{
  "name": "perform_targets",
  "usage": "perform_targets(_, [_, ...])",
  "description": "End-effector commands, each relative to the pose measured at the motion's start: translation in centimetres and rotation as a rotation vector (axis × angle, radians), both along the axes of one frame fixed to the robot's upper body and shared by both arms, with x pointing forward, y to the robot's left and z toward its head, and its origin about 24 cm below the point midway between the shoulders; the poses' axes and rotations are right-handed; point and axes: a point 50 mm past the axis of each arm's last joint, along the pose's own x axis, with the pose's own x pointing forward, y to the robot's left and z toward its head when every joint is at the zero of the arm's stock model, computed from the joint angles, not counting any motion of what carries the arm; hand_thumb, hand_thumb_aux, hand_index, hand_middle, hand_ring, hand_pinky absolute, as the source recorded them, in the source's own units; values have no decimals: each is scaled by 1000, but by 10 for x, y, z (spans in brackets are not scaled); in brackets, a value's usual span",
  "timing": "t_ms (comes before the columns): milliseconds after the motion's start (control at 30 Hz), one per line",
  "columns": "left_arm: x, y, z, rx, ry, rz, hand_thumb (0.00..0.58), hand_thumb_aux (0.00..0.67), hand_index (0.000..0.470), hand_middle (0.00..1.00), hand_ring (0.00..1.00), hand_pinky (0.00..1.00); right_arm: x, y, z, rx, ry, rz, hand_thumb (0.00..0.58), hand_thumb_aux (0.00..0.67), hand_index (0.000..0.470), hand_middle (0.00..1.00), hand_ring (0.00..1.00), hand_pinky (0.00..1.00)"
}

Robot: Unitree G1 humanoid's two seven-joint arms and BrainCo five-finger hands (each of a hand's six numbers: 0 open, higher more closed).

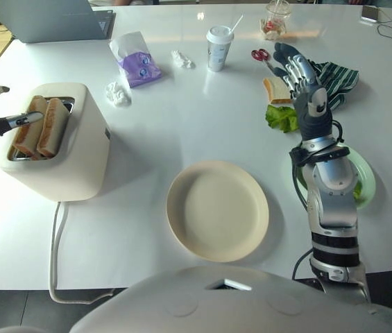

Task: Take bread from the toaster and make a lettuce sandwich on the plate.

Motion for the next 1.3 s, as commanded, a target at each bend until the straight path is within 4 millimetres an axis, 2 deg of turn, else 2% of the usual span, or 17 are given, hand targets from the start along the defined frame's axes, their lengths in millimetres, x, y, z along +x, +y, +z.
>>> perform_targets(33, [0,1,-3,24,40,2,0,0,0,0,0,0,0,1,1,6,5,2,0,0,0,0,0,0])
perform_targets(100, [1,1,-6,26,60,-3,0,0,0,0,0,0,0,1,1,9,4,0,0,0,0,0,0,0])
perform_targets(133, [1,1,-9,25,77,-7,136,84,59,0,0,0,0,1,2,10,3,-1,0,0,0,0,0,0])
perform_targets(167, [1,0,-11,23,89,-9,325,226,159,0,0,0,0,1,2,11,3,-1,0,0,0,0,0,0])
perform_targets(200, [1,0,-13,22,96,-11,462,368,258,0,0,0,0,1,2,12,2,-1,0,0,0,0,0,0])
perform_targets(233, [1,0,-14,20,102,-12,528,470,330,0,0,0,0,1,2,12,2,-1,0,0,0,0,0,0])
perform_targets(267, [1,0,-15,19,107,-14,580,654,459,0,0,0,0,0,2,13,1,-2,0,0,0,0,0,0])
perform_targets(433, [1,-2,-19,27,123,-25,580,670,470,0,0,0,-1,0,3,9,-4,-5,0,0,0,0,0,0])
perform_targets(600, [5,-13,-18,-6,94,-80,580,670,470,0,0,0,-1,1,3,6,-4,-5,0,0,0,0,0,0])
perform_targets(633, [6,-15,-16,-14,77,-89,580,670,470,78,78,78,0,1,3,5,-4,-6,0,0,0,0,0,0])
perform_targets(667, [8,-17,-13,-23,56,-97,580,670,470,475,475,475,0,1,3,4,-4,-6,0,0,0,0,0,0])
perform_targets(700, [8,-18,-9,-32,33,-102,580,670,470,933,933,933,0,1,3,1,-5,-6,0,0,0,0,0,0])
perform_targets(733, [9,-19,-3,-39,-6,-108,580,670,470,1000,1000,1000,0,1,3,-1,-5,-5,0,0,0,0,0,0])
perform_targets(800, [11,-19,17,-51,-124,-114,580,670,470,1000,1000,1000,0,1,2,-2,-5,-6,0,0,0,0,0,0])
perform_targets(1000, [2,-8,101,6,-631,-100,580,670,470,1000,1000,1000,1,1,2,-5,-7,-12,0,0,0,0,0,0])
perform_targets(1200, [6,-38,128,-37,-866,-267,580,670,470,1000,1000,1000,11,-5,11,-21,-30,-30,0,0,0,0,0,0])
perform_targets(1300, [31,-73,119,-221,-809,-437,580,670,470,1000,1000,1000,16,-32,22,-194,-26,-140,0,0,0,0,0,0])
